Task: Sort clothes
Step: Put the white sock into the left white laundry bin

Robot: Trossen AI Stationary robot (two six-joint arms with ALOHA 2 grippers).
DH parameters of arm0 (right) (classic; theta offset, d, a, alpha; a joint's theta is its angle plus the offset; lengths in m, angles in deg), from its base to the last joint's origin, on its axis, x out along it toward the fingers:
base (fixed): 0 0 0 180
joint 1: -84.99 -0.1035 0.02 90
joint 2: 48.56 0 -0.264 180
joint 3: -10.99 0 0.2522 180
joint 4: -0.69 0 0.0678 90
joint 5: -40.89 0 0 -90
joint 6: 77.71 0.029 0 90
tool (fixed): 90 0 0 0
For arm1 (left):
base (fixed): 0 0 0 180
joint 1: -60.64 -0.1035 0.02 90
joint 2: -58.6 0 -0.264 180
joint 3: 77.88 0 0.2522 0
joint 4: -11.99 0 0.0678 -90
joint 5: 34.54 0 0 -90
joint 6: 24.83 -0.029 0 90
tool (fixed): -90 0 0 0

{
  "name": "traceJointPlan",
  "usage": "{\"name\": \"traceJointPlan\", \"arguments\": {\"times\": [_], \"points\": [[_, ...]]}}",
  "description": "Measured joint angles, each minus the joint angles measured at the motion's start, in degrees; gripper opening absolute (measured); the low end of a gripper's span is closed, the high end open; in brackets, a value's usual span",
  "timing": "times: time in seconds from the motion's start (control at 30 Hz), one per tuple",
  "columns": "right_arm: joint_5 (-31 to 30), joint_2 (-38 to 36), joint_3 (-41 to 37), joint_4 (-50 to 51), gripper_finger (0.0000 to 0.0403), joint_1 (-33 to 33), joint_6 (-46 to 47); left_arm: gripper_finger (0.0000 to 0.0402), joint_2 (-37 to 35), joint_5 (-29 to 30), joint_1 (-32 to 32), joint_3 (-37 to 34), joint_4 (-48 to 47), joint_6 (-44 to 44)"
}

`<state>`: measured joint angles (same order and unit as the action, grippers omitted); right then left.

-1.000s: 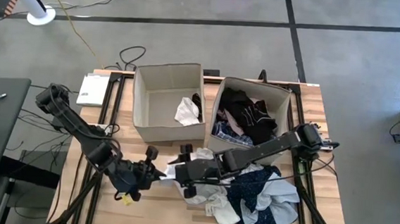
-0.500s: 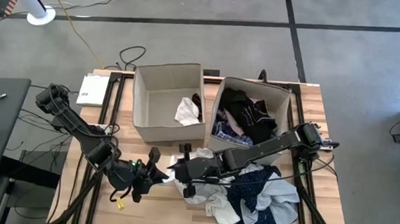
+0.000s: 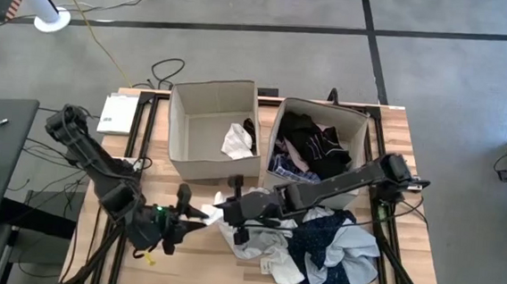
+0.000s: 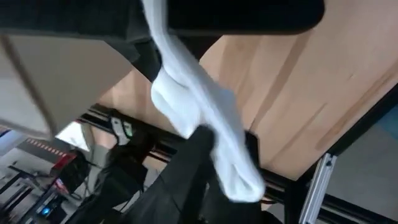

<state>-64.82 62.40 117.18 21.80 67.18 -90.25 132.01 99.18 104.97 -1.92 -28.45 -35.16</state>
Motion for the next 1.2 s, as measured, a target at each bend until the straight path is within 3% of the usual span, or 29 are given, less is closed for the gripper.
{"name": "traceJointPlan", "arguments": {"times": [0.1, 0.27, 0.6, 0.8, 1.2], "points": [[-1.0, -1.77, 0.0, 0.23, 0.0002, 0.43, -1.51, 0.0161, -1.62, 3.34, 1.85, -0.02, -4.28, 5.79], [-1.06, -6.18, -0.02, 0.31, 0.0001, 1.43, -4.35, 0.0213, -3.8, 3.8, 4.08, -0.02, -12.09, 17.98], [-0.94, -14.68, 0.0, -1.95, 0.0, 7.68, -11.3, 0.022, -3.76, 0.13, 7.69, -4.83, -17.1, 33.24], [6.37, -16.66, 0.0, -4.84, 0.0, 15.12, -10.53, 0.0219, -3.76, 0.05, 8.16, -10.43, -11.66, 36.59], [16.59, -14.1, -0.02, -7.94, 0.0003, 28.25, -1.44, 0.0219, -3.65, -1.55, 8.16, -21.08, 8.1, 33.51]]}}
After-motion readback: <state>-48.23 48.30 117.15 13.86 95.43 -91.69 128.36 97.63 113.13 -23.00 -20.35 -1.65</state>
